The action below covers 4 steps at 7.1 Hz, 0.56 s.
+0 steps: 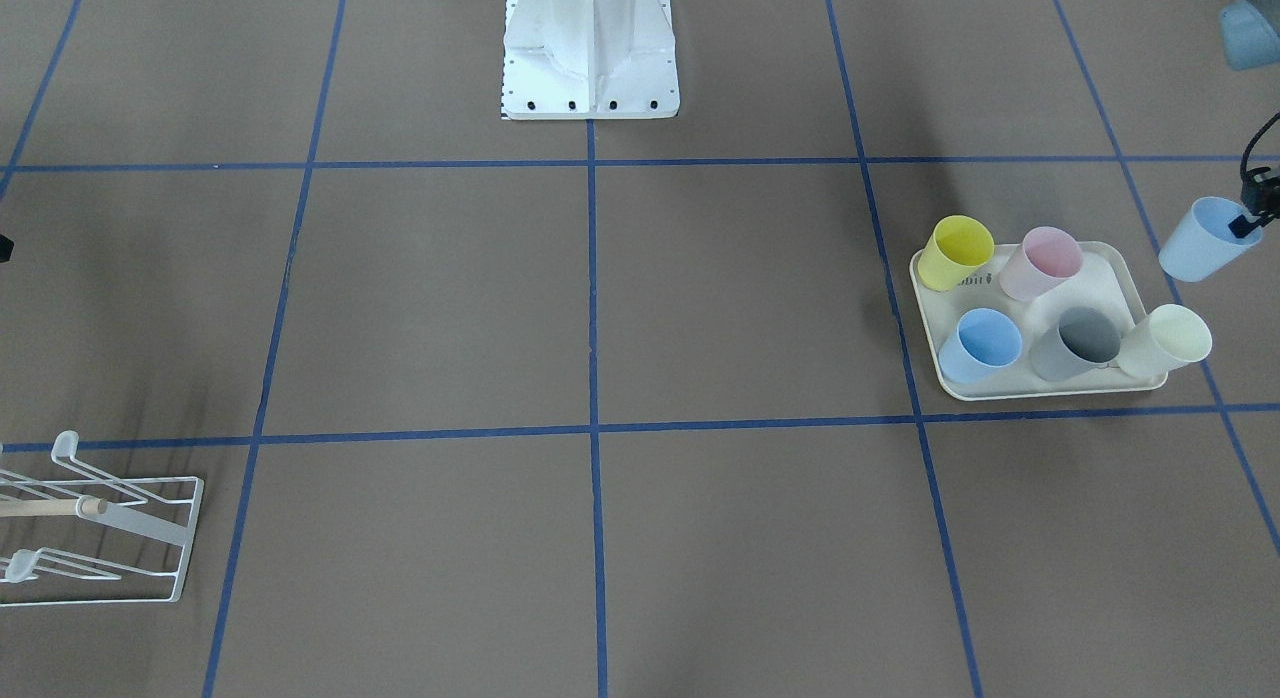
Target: Transfer IKEA cup to right arm and place on rack
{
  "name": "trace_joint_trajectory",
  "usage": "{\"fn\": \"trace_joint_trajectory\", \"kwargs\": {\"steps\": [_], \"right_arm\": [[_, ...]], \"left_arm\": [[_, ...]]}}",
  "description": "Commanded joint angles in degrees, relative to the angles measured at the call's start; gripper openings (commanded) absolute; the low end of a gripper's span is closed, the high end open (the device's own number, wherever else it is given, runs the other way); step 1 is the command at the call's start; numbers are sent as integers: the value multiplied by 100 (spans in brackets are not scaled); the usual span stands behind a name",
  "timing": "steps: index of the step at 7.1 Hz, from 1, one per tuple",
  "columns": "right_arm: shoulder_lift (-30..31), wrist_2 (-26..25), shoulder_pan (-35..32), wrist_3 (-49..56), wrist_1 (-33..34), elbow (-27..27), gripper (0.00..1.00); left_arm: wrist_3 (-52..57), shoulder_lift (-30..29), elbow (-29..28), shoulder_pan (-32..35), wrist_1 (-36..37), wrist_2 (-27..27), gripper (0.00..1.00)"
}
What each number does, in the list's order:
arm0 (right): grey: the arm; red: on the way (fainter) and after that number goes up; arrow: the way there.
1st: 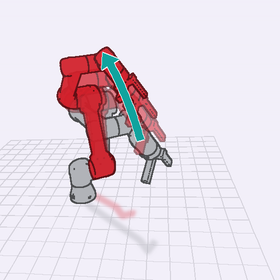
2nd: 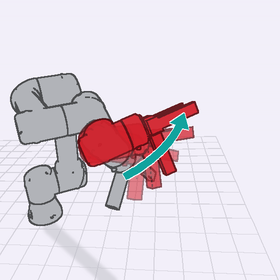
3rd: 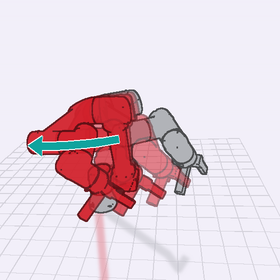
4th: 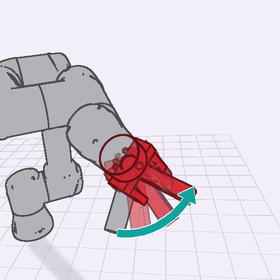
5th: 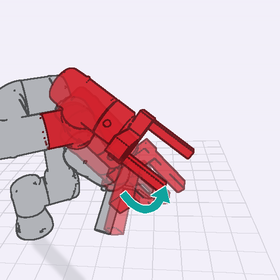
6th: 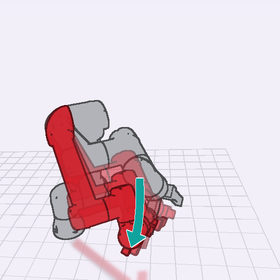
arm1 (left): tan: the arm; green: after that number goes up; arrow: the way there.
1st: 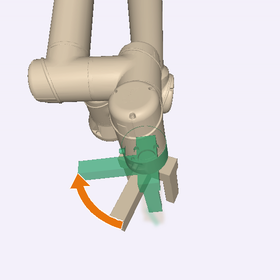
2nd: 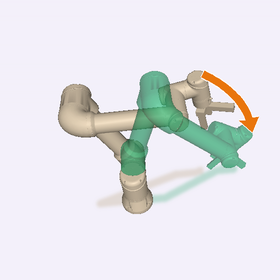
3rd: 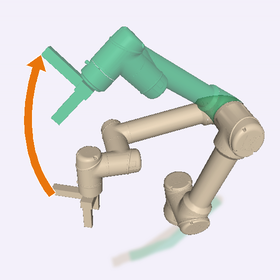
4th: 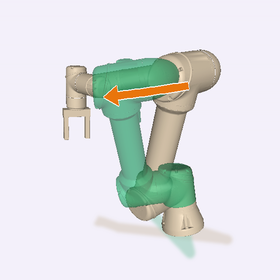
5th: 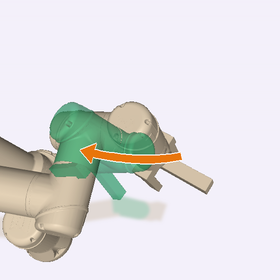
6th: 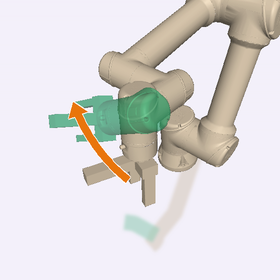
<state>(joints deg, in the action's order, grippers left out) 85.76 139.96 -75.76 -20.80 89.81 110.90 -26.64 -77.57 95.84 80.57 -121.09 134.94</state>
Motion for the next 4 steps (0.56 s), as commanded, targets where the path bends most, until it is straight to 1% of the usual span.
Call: {"fn": "trace_joint_trajectory", "kwargs": {"steps": [1,3,4], "right_arm": [[-111,-13,18,-3,-289,-191,100],[-261,-109,9,14,-298,-428,99],[-296,-458,9,14,-306,-386,99]], "left_arm": [[9,-738,-4,554,557,-194,0],[79,-1528,-4,653,1059,-1709,0],[10,-1881,-30,662,1183,-2369,0]]}}
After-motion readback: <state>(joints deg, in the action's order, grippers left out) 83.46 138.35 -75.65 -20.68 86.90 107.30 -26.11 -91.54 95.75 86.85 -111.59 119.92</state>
